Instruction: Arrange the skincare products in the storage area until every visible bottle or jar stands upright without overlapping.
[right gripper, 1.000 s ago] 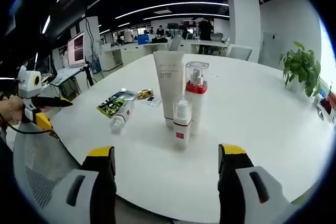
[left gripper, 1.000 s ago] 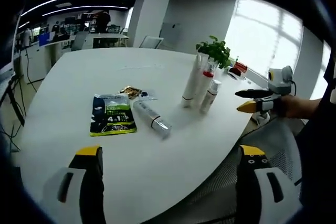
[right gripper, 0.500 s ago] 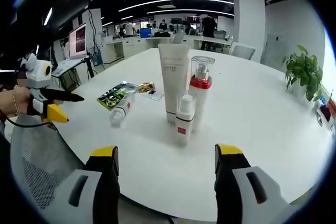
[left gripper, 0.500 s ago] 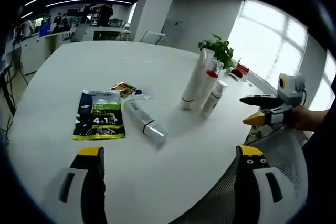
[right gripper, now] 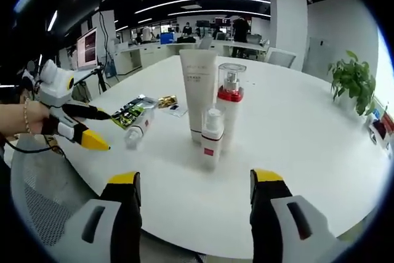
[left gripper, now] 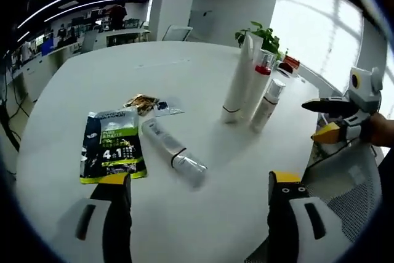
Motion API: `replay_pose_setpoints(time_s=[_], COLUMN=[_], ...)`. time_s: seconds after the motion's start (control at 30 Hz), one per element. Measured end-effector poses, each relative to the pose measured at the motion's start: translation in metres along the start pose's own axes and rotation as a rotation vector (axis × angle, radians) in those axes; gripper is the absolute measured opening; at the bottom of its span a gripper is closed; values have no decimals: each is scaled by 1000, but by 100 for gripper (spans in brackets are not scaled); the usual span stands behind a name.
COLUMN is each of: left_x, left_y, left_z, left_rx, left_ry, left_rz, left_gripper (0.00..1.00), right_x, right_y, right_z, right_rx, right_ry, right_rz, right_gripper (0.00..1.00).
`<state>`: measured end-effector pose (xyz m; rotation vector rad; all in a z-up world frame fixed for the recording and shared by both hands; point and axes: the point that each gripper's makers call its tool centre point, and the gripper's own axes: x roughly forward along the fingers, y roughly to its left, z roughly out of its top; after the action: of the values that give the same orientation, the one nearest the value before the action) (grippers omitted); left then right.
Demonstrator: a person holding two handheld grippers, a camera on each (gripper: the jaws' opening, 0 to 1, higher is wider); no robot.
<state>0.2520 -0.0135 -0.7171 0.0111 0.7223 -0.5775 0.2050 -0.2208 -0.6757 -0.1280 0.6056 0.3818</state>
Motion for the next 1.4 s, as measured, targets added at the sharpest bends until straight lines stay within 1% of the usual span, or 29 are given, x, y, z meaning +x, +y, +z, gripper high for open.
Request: replay_pose_setpoints(time_s=[0.13, 0.17, 0.23, 0.3, 0.37, 0.5, 0.6, 0.63, 0.8, 0.83, 0.9, 1.0, 1.17, 1.3, 1.4], left_x=[11, 17, 23, 30, 36, 47, 51, 52, 50, 50, 50, 46, 39, 38, 36], left_y=[-1, 0, -6, -4, -5, 6, 8, 9, 14, 16, 19, 26, 34, 39, 37], left_z=[1, 0, 2, 2, 3, -1, 0, -2, -11, -13, -16, -21, -24, -24, -21], left_rx=[-4, -4, 20, 40, 31, 35, 83, 88, 112, 128, 132, 154, 148, 155, 160], left_ry=[7, 12, 10, 6, 10, 26, 37, 46, 80, 86, 96, 110, 100, 94, 70], left_rz=[27, 41, 53, 80, 101, 137, 161, 164, 167, 166, 167, 184, 192, 189, 176], left_gripper=[78, 77, 76, 73, 68, 62, 55, 51, 36, 34, 30, 23, 18, 18, 18], right_x=[1, 1, 1, 1, 1, 1, 1, 1, 1, 1, 2, 2, 2, 2, 1], right_y=[-1, -2, -4, -6, -7, -8, -9, -9, -12, -12, -12, -11, -10, -10, -10], right_z=[-1, -2, -3, -2, -3, -3, -4, -4, -4, -4, -4, -5, -5, -5, -5], right_rx=[0, 6, 16, 24, 30, 31, 35, 37, 46, 46, 44, 42, 37, 35, 32], right_ry=[2, 9, 10, 6, 8, 8, 8, 9, 7, 8, 7, 13, 16, 15, 13], right_rz=[-3, -4, -9, -16, -20, -23, -27, -28, -37, -38, -38, -36, -35, -34, -34], right_gripper=[71, 71, 71, 71, 70, 70, 70, 70, 69, 69, 69, 69, 69, 69, 68])
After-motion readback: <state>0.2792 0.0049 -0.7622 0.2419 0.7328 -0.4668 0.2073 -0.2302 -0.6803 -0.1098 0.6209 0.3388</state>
